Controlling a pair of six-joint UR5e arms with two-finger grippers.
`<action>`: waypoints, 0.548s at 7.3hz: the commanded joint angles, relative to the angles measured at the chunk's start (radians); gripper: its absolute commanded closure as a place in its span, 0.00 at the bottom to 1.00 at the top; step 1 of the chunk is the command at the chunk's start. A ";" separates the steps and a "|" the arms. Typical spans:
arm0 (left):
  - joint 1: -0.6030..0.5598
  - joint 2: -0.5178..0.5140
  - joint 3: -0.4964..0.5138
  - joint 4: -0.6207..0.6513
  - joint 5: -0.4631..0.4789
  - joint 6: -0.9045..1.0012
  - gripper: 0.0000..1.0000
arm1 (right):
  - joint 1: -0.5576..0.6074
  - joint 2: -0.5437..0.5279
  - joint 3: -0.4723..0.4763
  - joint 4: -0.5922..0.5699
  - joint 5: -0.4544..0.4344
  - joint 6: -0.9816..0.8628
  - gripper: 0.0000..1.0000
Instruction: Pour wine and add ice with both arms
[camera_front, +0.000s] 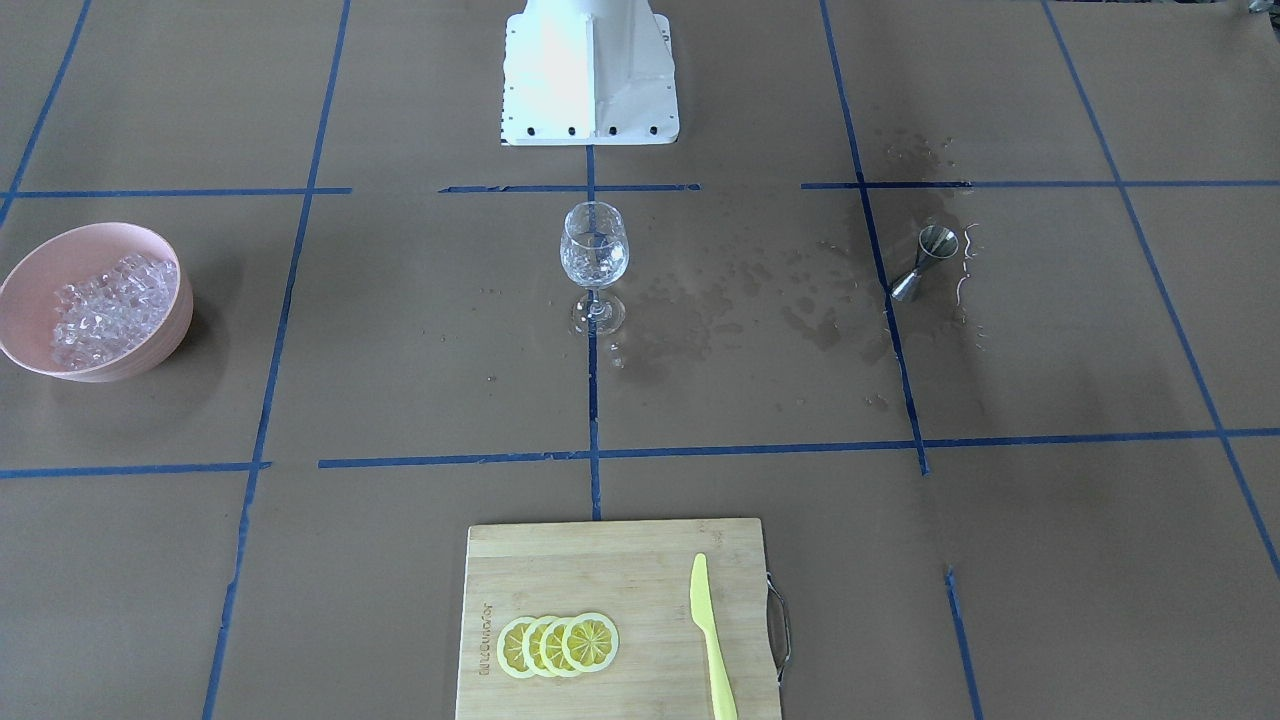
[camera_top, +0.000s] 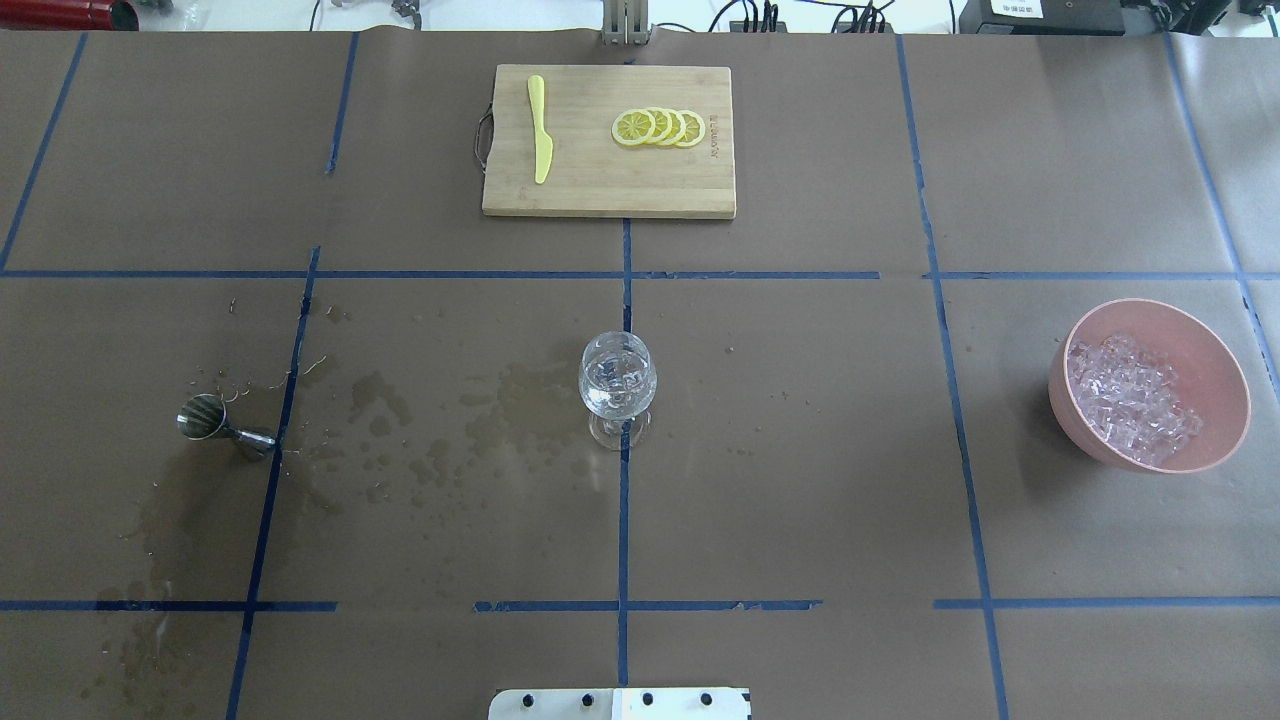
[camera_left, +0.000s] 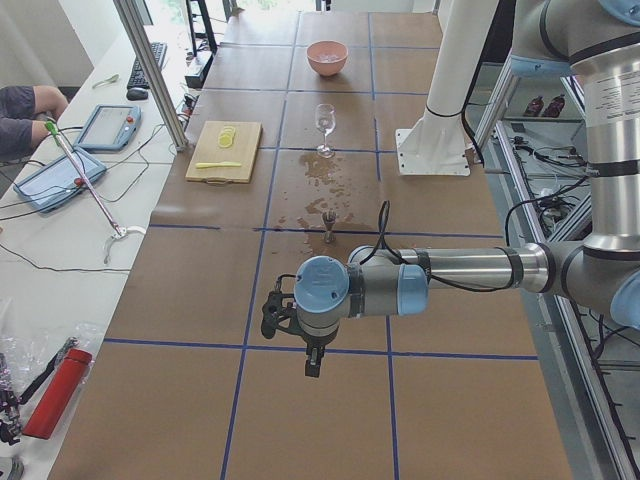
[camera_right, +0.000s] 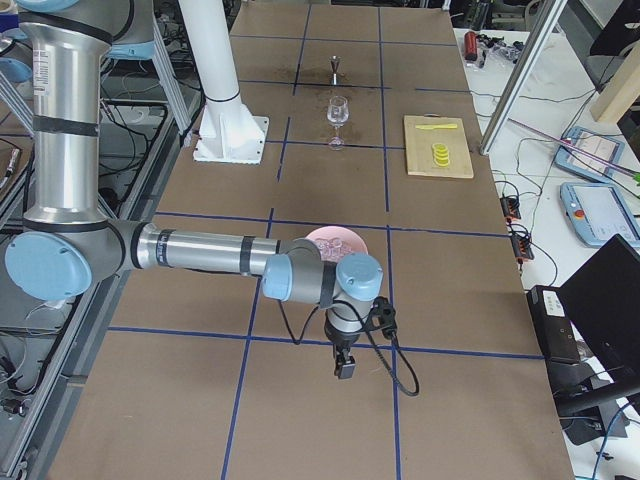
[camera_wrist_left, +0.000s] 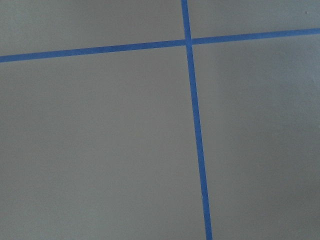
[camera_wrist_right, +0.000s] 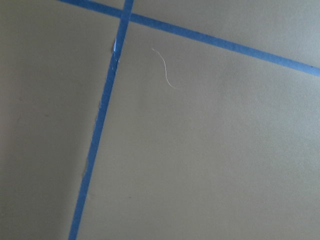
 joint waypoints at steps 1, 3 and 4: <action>0.000 -0.003 -0.005 -0.009 0.001 0.006 0.00 | 0.008 -0.021 -0.004 0.085 0.001 0.009 0.00; 0.000 -0.003 -0.009 -0.010 0.001 0.004 0.00 | 0.009 0.017 0.006 -0.029 0.011 0.024 0.00; 0.000 -0.003 -0.009 -0.010 0.001 0.004 0.00 | 0.011 0.017 0.006 -0.026 0.020 0.064 0.00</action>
